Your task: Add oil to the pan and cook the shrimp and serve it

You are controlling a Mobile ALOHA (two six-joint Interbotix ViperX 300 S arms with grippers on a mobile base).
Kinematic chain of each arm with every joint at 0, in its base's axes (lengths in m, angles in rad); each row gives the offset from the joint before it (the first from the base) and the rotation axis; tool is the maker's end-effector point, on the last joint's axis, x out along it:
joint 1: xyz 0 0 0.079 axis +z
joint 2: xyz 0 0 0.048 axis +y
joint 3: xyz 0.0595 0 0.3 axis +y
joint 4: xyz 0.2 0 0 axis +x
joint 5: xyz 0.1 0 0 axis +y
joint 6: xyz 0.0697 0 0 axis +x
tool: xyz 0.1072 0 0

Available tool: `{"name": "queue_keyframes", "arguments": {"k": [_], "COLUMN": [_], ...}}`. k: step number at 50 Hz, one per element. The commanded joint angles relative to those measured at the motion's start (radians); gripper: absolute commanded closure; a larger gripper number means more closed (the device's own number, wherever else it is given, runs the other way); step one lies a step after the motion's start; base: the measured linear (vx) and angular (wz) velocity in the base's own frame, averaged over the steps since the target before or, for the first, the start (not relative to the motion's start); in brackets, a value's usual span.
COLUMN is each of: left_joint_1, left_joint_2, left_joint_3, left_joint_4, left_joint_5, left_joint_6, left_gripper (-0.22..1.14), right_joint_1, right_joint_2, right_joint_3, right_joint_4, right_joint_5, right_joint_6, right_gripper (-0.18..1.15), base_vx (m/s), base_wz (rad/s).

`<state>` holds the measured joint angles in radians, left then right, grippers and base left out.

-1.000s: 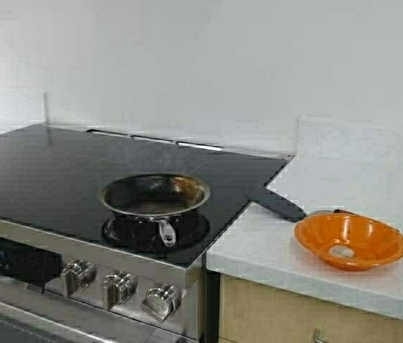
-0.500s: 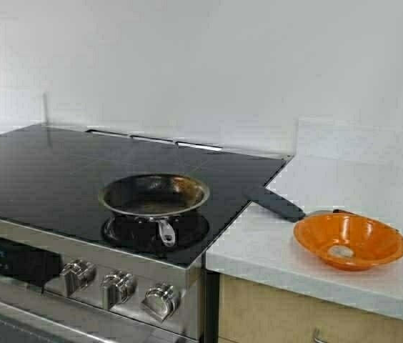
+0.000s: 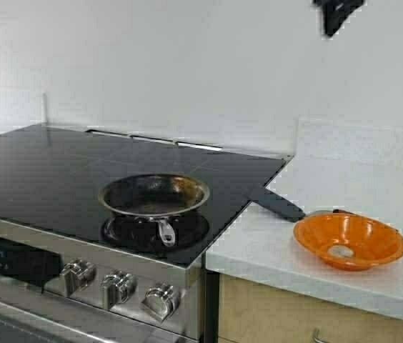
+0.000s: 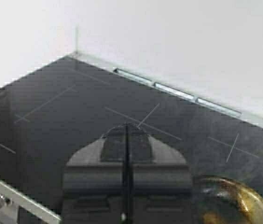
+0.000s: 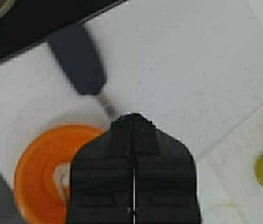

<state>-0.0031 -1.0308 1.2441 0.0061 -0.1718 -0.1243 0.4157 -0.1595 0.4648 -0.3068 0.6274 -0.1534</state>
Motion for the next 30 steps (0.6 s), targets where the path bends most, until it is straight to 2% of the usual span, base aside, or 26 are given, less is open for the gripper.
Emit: {"name": "queue_keyframes", "arguments": {"k": [1,10,18,22,26,30], "left_joint_1": [0.0,0.0,0.0,0.0,0.0,0.0], "left_joint_2": [0.005,0.0,-0.008,-0.009,-0.011,-0.015], "left_joint_3": [-0.02,-0.02,-0.018,-0.015,-0.015,-0.015], "left_joint_4": [0.0,0.0,0.0,0.0,0.0,0.0], "left_joint_5": [-0.006,-0.005,-0.006,-0.006,-0.005,-0.002], "left_joint_6": [-0.003,-0.003,-0.005,-0.005,-0.005,-0.005], "left_gripper": [0.88,0.89,0.89,0.88,0.89,0.89], "right_joint_1": [0.132,0.282,0.41,0.48,0.538,0.583], "right_joint_2": [0.026,0.106,0.213,0.273,0.345,0.422], "right_joint_3": [0.04,0.152,0.225,0.249,0.256,0.264], "right_joint_4": [-0.178,-0.379,-0.555,-0.663,-0.719,-0.729], "right_joint_5": [0.046,0.046,0.063,0.083,0.146,0.195], "right_joint_6": [0.124,0.431,0.834,0.986,1.112,1.158], "right_gripper": [0.91,0.91,0.91,0.89,0.75,0.48], "base_vx": [0.0,0.0,0.0,0.0,0.0,0.0], "base_wz": [0.0,0.0,0.0,0.0,0.0,0.0]}}
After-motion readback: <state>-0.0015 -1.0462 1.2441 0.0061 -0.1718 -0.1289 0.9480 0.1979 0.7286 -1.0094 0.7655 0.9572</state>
